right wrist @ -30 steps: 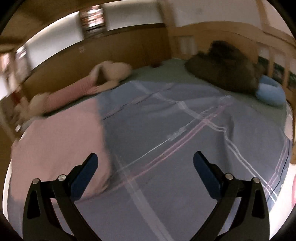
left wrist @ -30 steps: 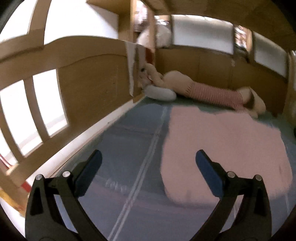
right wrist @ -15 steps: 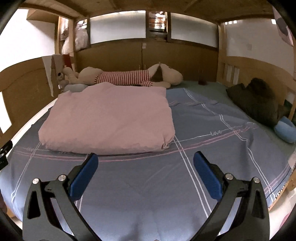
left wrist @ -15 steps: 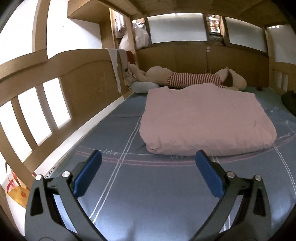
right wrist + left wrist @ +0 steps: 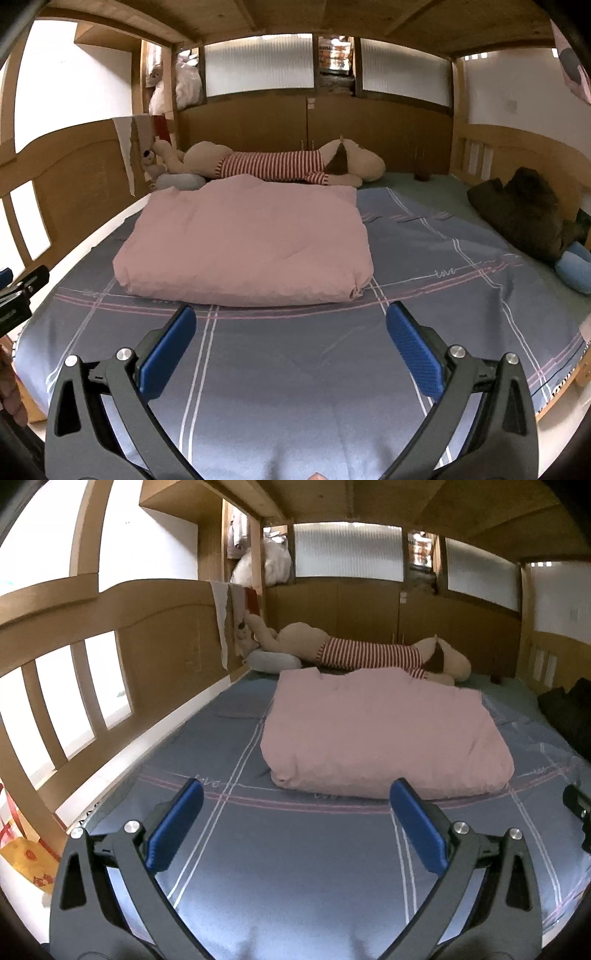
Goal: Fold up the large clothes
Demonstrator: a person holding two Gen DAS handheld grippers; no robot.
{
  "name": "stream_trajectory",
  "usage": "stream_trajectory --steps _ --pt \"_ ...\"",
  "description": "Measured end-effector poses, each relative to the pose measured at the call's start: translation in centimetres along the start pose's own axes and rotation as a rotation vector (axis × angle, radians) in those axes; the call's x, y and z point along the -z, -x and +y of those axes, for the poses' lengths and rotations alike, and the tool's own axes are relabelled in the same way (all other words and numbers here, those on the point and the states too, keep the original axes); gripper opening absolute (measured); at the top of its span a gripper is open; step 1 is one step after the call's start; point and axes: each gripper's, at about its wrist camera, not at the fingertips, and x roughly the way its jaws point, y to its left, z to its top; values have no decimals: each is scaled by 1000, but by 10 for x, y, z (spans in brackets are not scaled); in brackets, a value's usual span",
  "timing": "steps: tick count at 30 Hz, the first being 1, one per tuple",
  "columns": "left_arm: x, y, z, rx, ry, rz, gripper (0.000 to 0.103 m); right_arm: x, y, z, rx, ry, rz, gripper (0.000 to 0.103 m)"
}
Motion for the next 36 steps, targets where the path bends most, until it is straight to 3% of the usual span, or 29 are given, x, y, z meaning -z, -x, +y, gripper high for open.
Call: stream_trajectory --steps 11,16,36 --pt "-7 24 -2 98 53 -34 101 -13 25 6 -12 13 -59 102" --pt "-6 31 -6 91 7 -54 101 -17 31 9 -20 21 -72 102" --pt "-7 27 -9 123 -22 -31 101 -17 27 12 -17 30 -63 102"
